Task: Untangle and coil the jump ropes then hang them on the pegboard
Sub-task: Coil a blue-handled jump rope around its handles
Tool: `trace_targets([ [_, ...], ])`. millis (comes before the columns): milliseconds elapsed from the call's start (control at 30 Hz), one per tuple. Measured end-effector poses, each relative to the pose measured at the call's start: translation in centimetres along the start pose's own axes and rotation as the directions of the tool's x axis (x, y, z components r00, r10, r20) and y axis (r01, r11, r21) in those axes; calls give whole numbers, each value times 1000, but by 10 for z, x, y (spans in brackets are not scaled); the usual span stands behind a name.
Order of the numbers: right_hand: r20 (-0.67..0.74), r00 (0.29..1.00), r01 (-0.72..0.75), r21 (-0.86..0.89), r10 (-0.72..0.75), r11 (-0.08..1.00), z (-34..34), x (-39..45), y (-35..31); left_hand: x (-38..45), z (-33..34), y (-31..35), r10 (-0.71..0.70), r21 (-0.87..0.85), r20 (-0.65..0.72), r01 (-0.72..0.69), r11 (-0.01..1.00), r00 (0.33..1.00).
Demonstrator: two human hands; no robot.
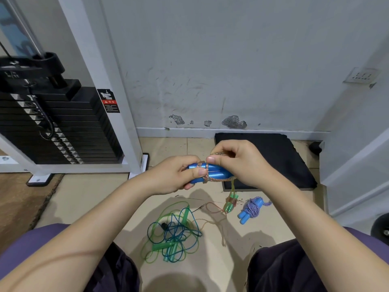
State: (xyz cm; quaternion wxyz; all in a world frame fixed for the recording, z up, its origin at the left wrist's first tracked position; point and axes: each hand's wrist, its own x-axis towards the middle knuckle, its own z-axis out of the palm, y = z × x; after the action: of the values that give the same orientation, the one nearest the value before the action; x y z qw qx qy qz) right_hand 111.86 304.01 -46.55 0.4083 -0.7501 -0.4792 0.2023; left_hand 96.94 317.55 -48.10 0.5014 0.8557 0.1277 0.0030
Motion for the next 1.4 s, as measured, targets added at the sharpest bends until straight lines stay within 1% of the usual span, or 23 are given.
trace_targets([
  [100,-24,999,-34,1,34,999,6,1,1,-1,2,3,26,45,-3,-25,999,1000],
  [233,-46,998,-40,-23,39,999,12,1,4,-3,1,1,61,88,2,-61,994,998],
  [300,-61,998,-28,17,29,999,14,0,4,-6,0,0,72,94,12,-73,993,997],
  [367,-49,999,-16,61,19,998,13,0,3,-9,0,-1,69,70,32,-71,995,997],
  [500,34,999,28,56,-30,998,11,-1,0,-10,0,-3,55,-15,49,-54,998,997],
  [633,93,996,-24,105,15,994,9,-2,-3,-11,-2,-4,40,-105,52,-35,994,998],
  [700,125,991,-70,175,48,982,7,-3,-6,-11,-2,-3,48,-152,34,-42,987,998],
  [800,142,987,-118,355,72,927,5,-4,-6,-9,-3,-2,37,-258,-39,-46,965,999],
  [867,156,982,-175,511,109,842,5,-4,-4,-9,-4,-2,29,-308,-97,-57,950,995],
  [933,215,970,-227,649,111,726,7,-4,-3,-7,-3,-2,32,-361,-164,-90,928,986],
  [967,237,967,-237,687,97,687,10,-4,-3,-6,-3,-2,29,-391,-202,-108,914,979],
  [1000,247,965,-239,702,86,671,13,-4,-3,-5,-4,-1,20,-417,-243,-123,900,970],
  [1067,246,966,-230,683,77,693,21,-5,-4,-3,-5,-2,-2,-447,-321,-150,882,947],
  [1133,222,972,-205,626,80,752,27,-5,-5,-2,-5,-1,-19,-459,-373,-167,873,928],
  [1267,123,983,-174,433,133,884,34,-4,-6,-2,-4,0,-45,-463,-423,-173,869,905],
  [1333,104,986,-163,361,134,918,40,-5,-6,-2,-5,0,-64,-468,-453,-176,866,889],
  [1400,117,985,-160,330,128,930,47,-8,-9,-2,-5,-1,-80,-462,-481,-175,869,873],
])
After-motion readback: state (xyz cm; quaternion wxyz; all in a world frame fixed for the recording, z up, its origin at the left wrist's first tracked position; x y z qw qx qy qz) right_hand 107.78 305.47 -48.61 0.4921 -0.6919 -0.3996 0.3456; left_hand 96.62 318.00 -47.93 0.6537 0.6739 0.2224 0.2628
